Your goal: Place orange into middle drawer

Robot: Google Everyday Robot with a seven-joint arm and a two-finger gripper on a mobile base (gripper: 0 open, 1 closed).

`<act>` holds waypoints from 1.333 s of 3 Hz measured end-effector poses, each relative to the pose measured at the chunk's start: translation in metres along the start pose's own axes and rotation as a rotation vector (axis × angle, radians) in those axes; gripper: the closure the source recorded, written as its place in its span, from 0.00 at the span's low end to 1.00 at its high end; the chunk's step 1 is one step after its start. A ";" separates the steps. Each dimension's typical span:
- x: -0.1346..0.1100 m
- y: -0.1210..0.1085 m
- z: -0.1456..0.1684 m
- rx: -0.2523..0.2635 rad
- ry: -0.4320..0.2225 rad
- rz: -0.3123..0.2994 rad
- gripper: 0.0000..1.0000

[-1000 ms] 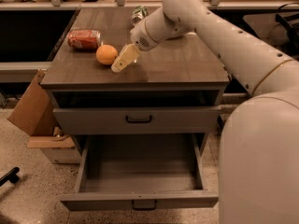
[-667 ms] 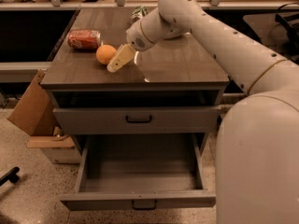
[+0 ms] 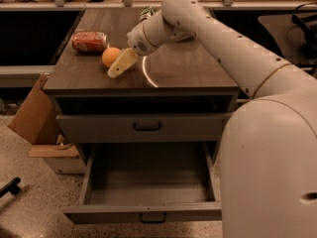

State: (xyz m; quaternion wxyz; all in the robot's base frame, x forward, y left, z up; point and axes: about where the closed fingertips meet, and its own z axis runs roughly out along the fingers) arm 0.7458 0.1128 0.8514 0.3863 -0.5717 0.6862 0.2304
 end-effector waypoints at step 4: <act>-0.016 0.020 0.013 -0.047 -0.035 -0.040 0.60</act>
Offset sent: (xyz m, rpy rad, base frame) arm -0.0028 0.0176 -0.0062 -0.0056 0.0091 0.0367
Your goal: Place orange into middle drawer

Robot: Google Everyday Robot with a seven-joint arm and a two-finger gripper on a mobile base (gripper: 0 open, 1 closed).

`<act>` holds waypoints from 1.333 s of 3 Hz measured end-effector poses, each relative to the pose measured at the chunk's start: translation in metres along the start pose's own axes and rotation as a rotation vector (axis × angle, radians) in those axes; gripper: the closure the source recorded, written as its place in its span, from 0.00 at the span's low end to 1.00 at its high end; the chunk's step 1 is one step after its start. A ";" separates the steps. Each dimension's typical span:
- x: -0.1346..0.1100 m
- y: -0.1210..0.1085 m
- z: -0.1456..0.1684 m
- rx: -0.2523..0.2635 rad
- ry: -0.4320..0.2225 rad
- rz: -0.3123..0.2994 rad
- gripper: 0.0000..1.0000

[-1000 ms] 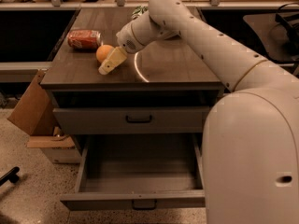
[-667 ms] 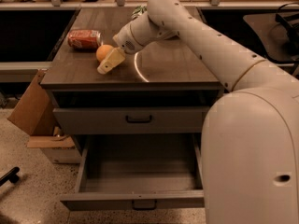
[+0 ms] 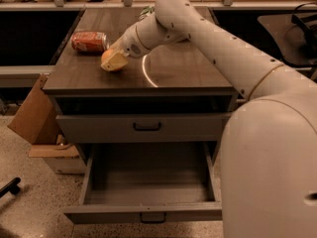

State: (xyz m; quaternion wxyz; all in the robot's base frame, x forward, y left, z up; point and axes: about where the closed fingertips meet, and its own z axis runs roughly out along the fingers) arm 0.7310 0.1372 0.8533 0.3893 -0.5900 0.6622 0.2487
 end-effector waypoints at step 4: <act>-0.010 0.044 -0.068 0.055 -0.125 -0.062 1.00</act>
Offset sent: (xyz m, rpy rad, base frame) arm -0.0785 -0.0780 0.0682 0.1868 -0.1528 -0.0522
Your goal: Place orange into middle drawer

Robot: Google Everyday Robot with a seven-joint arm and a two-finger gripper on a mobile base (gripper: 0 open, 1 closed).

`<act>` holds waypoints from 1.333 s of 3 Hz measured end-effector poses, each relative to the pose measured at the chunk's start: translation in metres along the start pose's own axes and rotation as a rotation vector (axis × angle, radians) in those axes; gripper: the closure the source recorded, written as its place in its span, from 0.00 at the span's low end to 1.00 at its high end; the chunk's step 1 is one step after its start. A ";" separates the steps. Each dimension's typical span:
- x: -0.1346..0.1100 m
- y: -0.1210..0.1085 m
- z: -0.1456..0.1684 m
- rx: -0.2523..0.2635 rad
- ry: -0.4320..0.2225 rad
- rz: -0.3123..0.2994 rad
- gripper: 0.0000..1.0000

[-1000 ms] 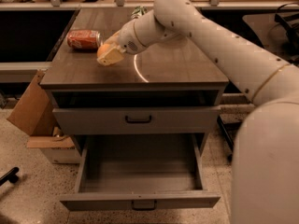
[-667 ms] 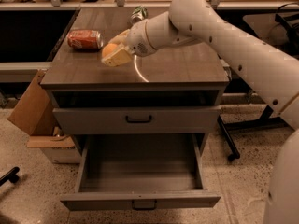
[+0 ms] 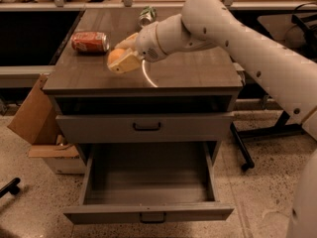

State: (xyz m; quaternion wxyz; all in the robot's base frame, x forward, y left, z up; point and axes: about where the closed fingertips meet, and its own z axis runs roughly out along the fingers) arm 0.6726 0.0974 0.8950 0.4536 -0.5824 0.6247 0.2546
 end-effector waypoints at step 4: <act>0.012 0.100 -0.050 -0.078 -0.086 -0.033 1.00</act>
Offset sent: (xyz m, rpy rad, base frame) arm -0.1297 -0.0328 0.0193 0.0484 -0.0567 0.1251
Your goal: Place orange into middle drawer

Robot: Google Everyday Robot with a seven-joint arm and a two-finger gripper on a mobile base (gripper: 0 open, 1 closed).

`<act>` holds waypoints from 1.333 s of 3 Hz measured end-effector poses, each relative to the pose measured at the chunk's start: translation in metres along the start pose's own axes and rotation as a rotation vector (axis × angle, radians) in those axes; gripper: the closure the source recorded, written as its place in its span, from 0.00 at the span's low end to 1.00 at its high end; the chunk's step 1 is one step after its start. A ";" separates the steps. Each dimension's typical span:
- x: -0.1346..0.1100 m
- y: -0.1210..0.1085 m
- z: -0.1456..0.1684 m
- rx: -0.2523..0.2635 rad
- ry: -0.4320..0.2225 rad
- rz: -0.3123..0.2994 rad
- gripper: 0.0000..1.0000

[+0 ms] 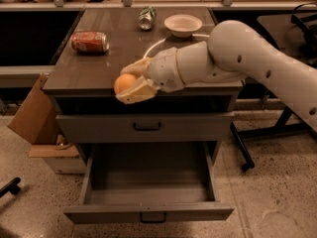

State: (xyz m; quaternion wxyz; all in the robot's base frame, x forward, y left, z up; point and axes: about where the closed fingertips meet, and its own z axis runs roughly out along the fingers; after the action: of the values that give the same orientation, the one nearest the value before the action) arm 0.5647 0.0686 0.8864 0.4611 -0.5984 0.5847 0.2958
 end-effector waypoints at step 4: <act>0.087 0.050 -0.015 0.057 -0.005 0.133 1.00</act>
Offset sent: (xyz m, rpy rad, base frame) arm -0.0199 -0.0123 -0.0190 0.0228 0.0316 -0.0152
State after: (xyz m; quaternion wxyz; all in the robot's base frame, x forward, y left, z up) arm 0.5257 0.0229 0.8043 0.4587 -0.5441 0.6302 0.3105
